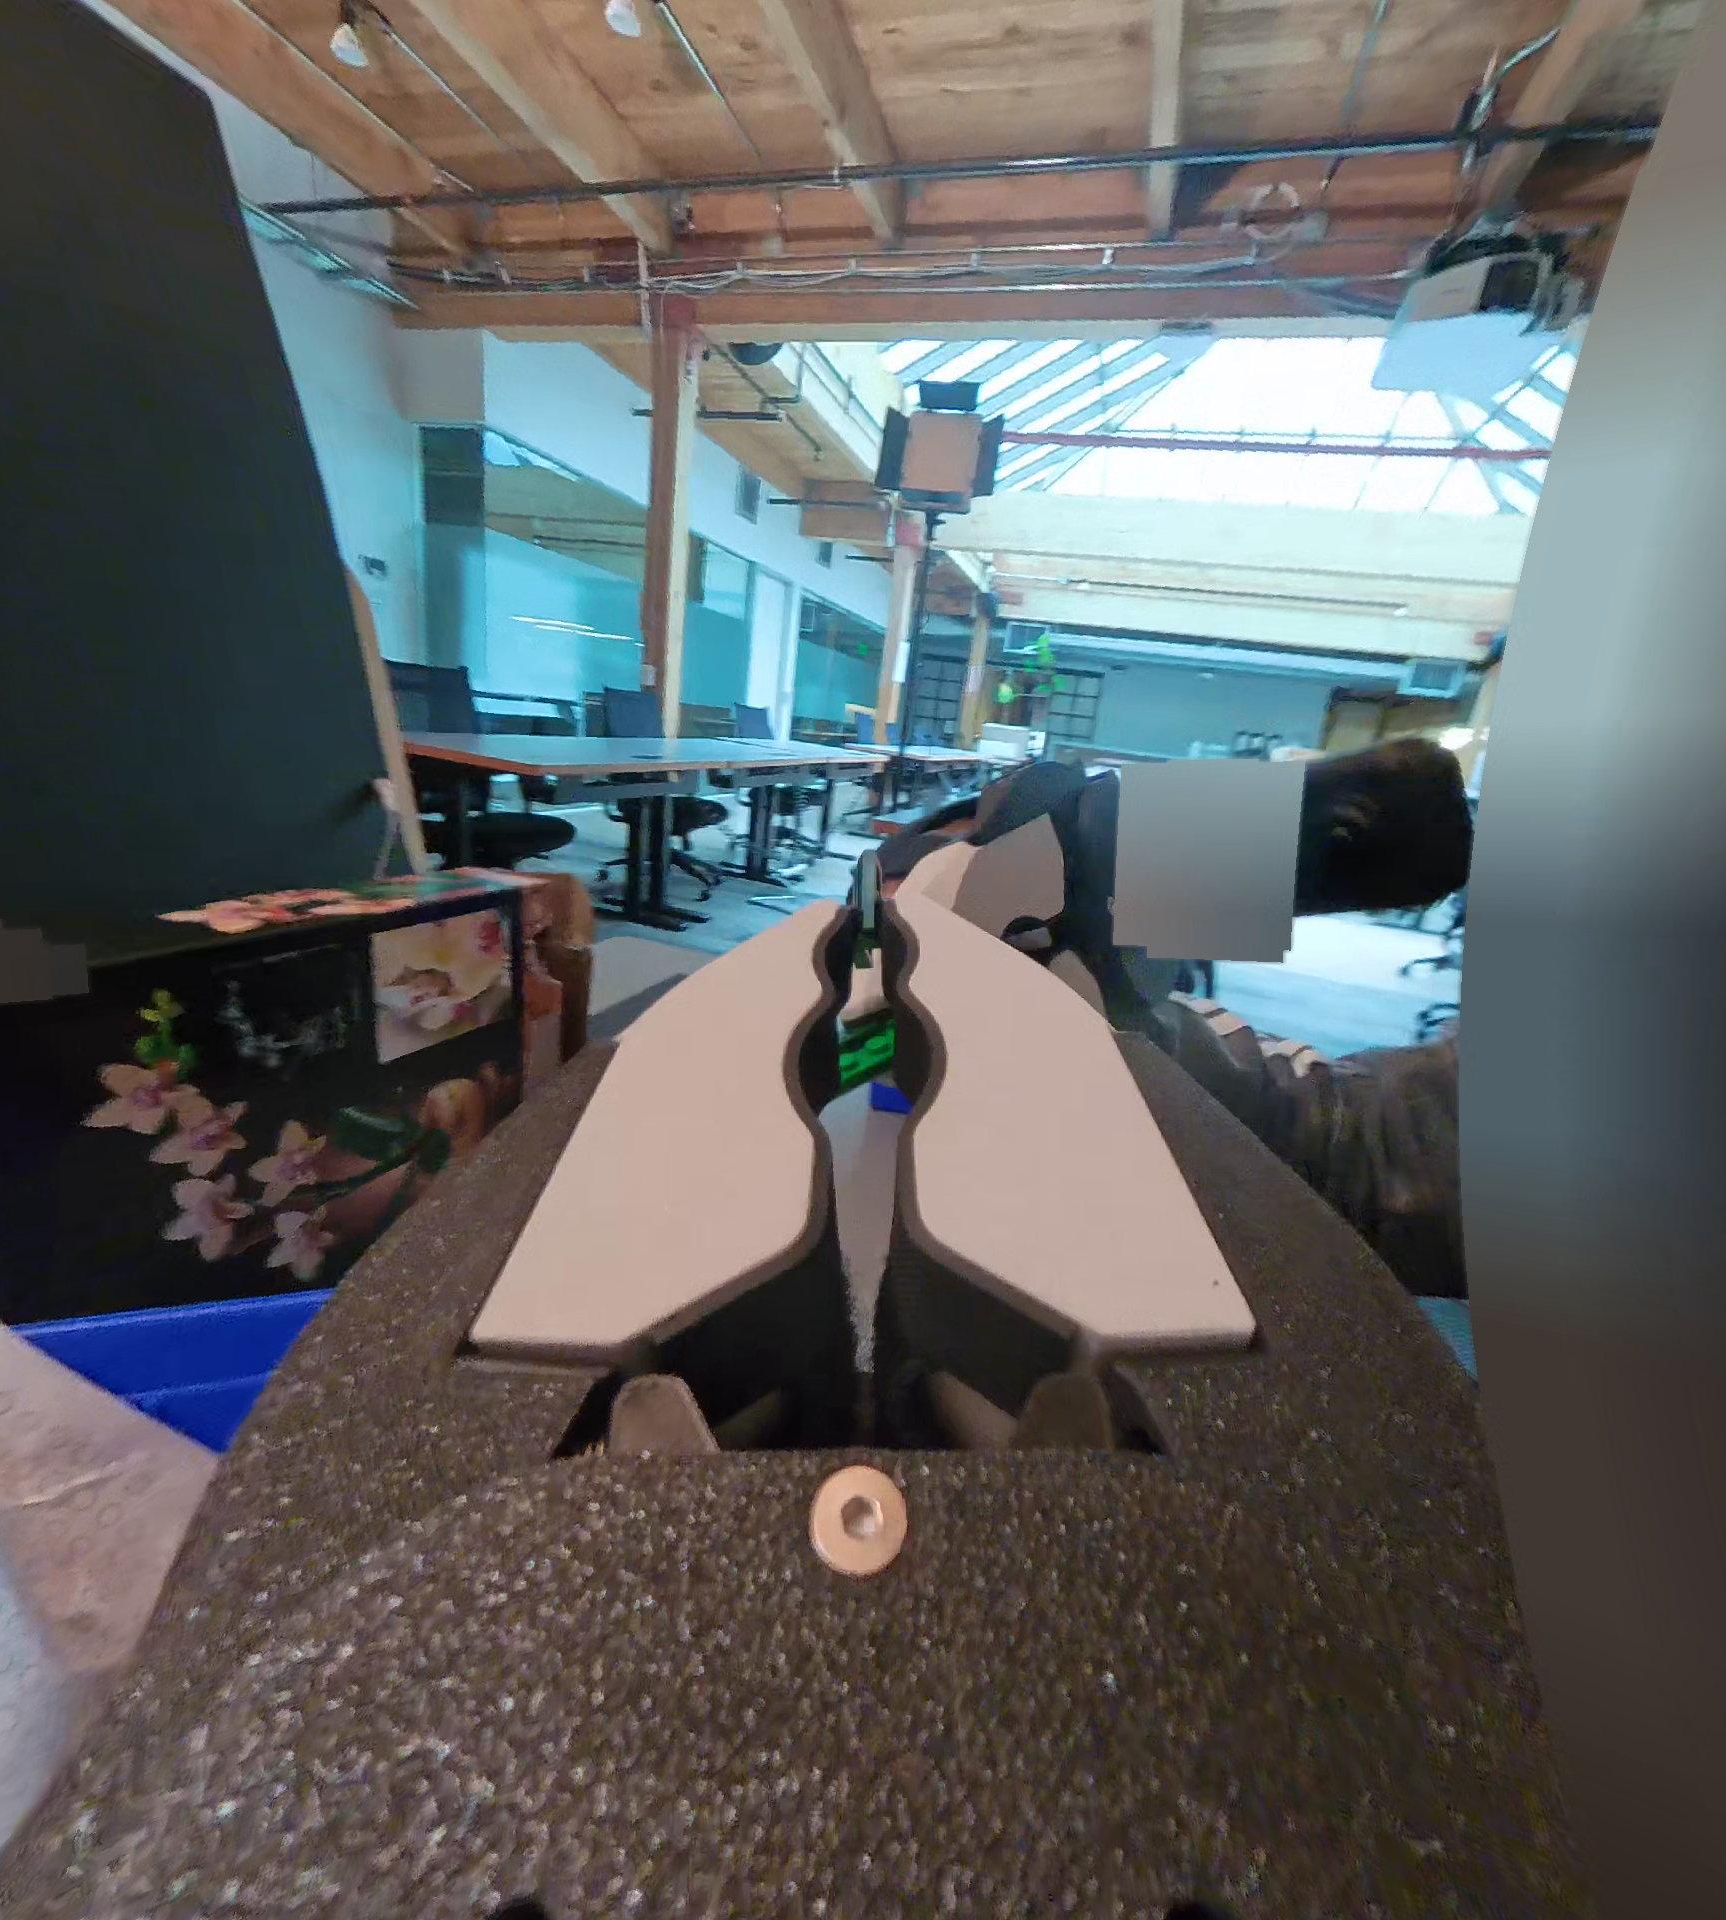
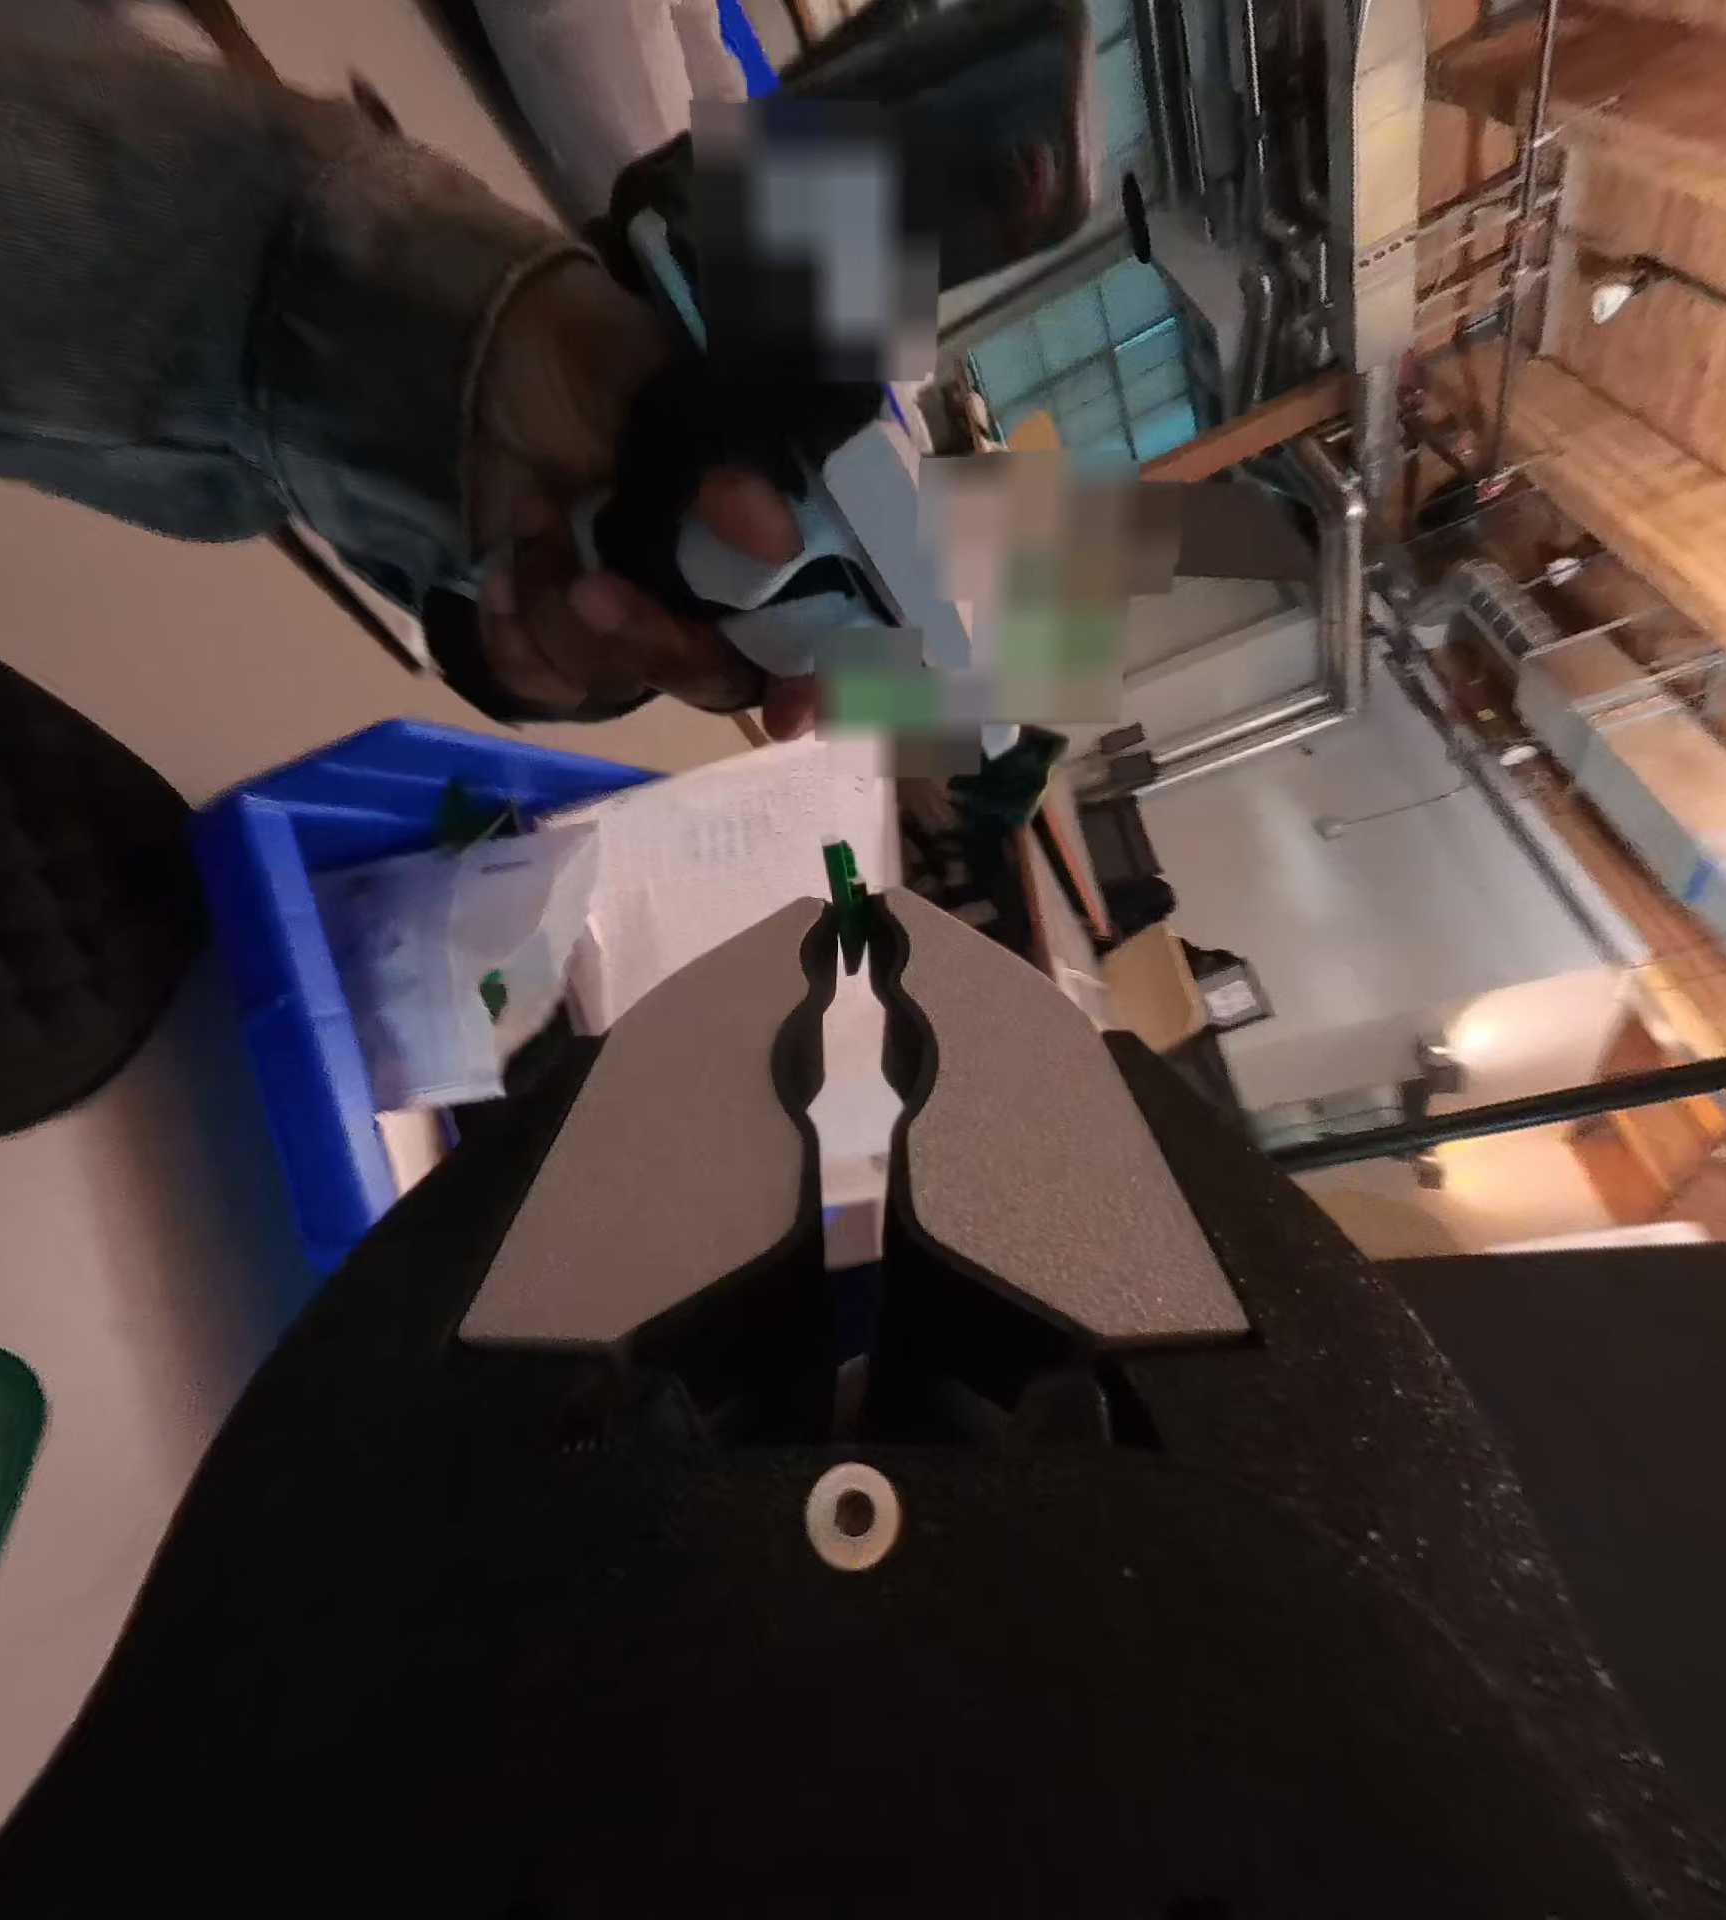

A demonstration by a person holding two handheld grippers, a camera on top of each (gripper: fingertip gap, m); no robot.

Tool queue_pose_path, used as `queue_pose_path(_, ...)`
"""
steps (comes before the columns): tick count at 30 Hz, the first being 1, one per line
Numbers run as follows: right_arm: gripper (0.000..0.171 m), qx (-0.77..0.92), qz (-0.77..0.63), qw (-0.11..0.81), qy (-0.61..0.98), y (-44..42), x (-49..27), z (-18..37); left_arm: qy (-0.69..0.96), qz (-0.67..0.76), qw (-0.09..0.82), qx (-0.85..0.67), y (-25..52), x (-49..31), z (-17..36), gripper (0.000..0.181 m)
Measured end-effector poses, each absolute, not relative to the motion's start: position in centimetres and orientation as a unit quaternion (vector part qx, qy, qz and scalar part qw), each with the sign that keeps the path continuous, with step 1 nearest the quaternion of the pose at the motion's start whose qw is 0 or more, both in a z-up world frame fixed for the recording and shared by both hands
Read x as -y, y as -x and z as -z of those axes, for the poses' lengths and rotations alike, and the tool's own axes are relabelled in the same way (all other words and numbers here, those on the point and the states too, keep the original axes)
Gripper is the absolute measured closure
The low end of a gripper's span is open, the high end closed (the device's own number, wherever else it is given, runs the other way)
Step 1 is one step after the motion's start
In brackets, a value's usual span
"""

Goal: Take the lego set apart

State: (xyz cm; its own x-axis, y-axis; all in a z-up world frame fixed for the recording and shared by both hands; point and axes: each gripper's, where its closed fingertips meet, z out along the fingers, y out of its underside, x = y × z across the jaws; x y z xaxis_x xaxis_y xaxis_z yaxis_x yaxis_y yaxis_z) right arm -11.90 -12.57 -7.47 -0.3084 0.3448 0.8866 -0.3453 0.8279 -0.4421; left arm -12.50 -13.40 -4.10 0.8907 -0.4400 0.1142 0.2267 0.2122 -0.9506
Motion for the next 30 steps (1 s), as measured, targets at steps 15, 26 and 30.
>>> queue_pose_path(15,0.166,0.791,-0.429,0.422,0.108,13.3,11.8,11.8,0.651,0.147,0.744,-0.034,16.2,13.5,6.4,0.177)
queue_pose_path(26,0.166,0.743,-0.464,0.46,0.148,9.6,9.9,9.3,0.549,0.302,0.775,-0.078,14.2,16.2,3.5,0.177)
queue_pose_path(30,0.166,0.723,-0.476,0.474,0.159,7.7,8.4,8.3,0.671,0.156,0.722,-0.063,15.5,14.6,6.9,0.177)
